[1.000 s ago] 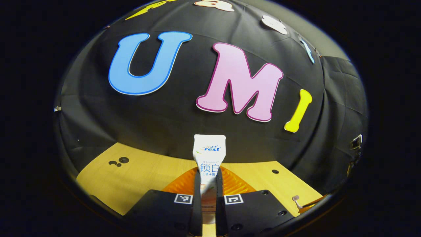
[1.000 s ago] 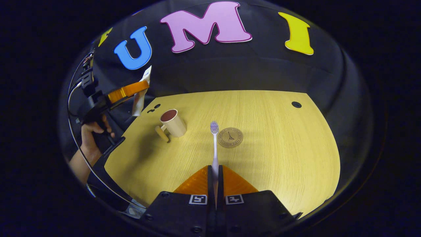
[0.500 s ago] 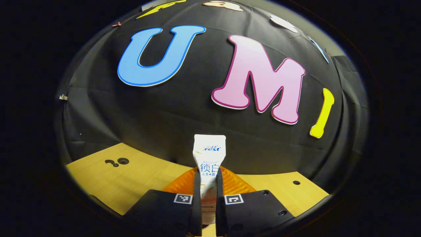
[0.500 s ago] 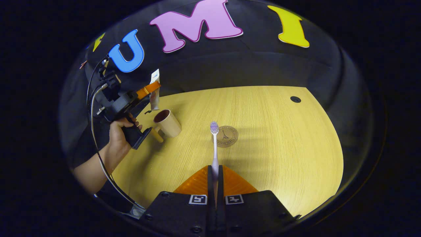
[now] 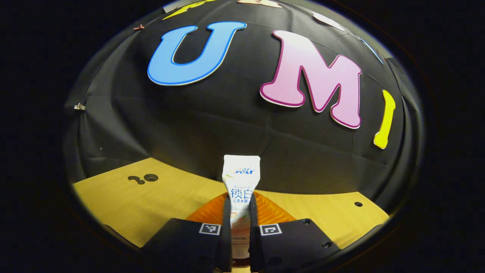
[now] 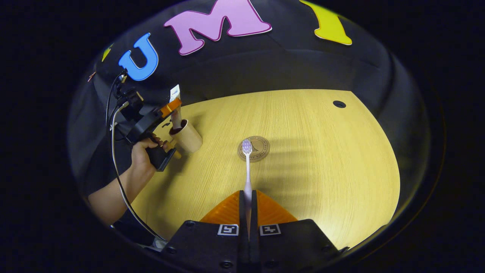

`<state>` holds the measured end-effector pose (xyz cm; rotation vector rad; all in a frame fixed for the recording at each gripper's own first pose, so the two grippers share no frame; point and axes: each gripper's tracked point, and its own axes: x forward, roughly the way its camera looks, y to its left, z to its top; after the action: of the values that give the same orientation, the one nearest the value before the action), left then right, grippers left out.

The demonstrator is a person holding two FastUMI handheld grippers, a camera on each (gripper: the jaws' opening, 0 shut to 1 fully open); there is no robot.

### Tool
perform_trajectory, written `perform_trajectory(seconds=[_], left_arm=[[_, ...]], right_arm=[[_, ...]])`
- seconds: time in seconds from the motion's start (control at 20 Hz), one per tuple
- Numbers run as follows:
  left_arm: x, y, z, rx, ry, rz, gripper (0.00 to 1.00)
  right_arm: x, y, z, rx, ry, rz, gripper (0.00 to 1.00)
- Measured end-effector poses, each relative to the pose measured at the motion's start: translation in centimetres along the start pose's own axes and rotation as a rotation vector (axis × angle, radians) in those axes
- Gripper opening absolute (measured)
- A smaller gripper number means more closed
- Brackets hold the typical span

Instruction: Put the toothbrush and toothpaste on the desktop into the cup, then pick up the cup and place it on the coaster on the desktop.

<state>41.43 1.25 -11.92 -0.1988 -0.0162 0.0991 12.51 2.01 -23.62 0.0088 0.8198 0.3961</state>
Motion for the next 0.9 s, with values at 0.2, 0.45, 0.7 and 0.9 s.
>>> perform_trajectory(seconds=[0.2,0.45,0.7,0.9], left_arm=[[-0.7,1.1,-2.0,-0.014,0.027,0.021,0.25],[-2.1,1.4,-2.7,0.001,0.051,0.019,0.24],[-7.7,1.9,-1.3,-0.023,0.070,-0.004,0.98],[-14.6,2.2,-1.5,-0.005,0.099,-0.030,0.98]], right_arm=[[0.6,0.6,-0.3,-0.013,0.012,0.013,0.05],[0.8,1.0,-0.2,-0.017,0.004,0.024,0.05],[1.4,2.4,2.0,-0.021,-0.041,0.052,0.05],[2.9,5.4,6.3,-0.057,-0.120,0.115,0.05]])
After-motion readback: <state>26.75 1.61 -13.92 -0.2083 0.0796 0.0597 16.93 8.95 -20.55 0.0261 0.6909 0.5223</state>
